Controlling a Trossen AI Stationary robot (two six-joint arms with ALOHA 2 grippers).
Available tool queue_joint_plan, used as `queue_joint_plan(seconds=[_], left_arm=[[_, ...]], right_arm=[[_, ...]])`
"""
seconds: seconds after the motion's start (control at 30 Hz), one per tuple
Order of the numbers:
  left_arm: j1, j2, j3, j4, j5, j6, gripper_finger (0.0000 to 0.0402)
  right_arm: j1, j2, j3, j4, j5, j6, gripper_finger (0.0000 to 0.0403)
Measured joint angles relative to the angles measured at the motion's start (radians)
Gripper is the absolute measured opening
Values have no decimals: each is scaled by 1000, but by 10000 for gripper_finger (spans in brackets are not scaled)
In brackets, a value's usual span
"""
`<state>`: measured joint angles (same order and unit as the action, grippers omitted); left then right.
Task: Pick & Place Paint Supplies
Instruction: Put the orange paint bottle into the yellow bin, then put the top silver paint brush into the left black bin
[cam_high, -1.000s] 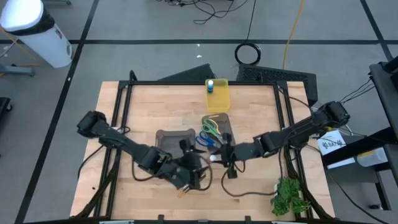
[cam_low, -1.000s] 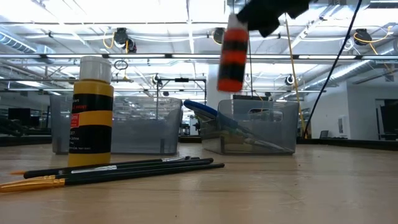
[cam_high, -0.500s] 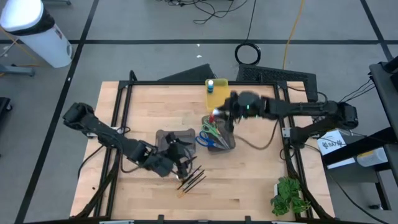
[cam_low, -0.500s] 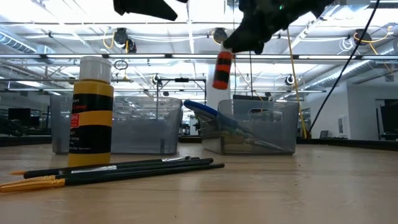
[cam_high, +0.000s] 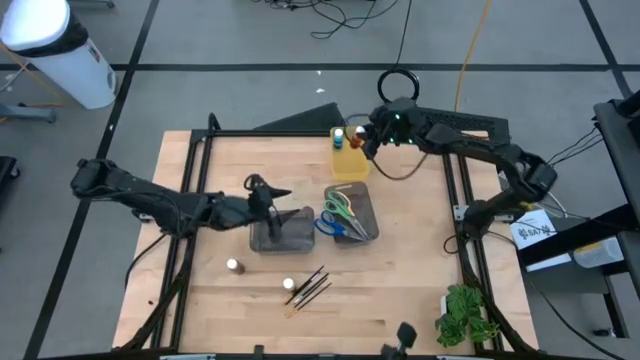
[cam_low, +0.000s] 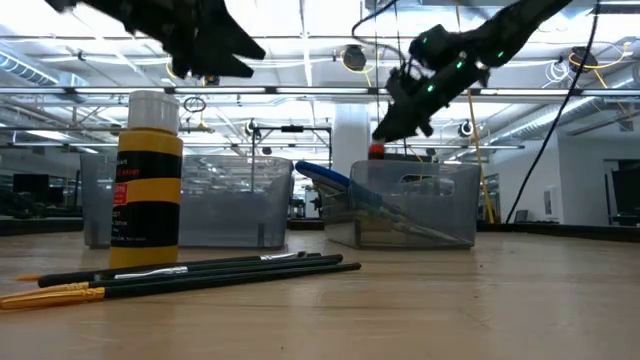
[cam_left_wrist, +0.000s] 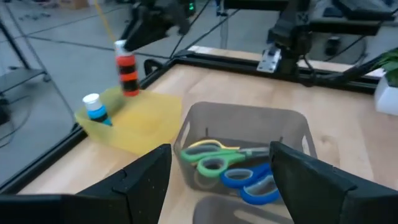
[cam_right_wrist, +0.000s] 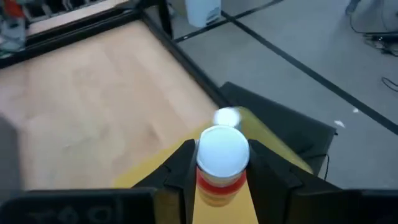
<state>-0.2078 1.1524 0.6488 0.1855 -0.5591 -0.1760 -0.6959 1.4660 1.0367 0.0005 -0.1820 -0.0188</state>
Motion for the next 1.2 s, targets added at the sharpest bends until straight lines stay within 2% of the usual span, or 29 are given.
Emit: queue_joint_plan(seconds=[0.2,0.4,0.7,1.0,1.1,1.2], left_arm=[[110,-20,-41,53,175,42,278],[164,-20,-42,45,237,45,278],[177,-19,-42,29,290,63,278],[177,-18,-42,20,289,69,278],[177,-18,-42,19,289,69,278],[177,-18,-42,17,289,69,278]], right_arm=[[-59,133,54,-5,-29,-22,101],[-79,231,68,31,-26,-25,101],[-76,293,69,47,8,-51,102],[-71,248,66,25,29,-24,231],[-48,182,66,-14,27,-26,246],[7,83,66,-51,24,-27,244]])
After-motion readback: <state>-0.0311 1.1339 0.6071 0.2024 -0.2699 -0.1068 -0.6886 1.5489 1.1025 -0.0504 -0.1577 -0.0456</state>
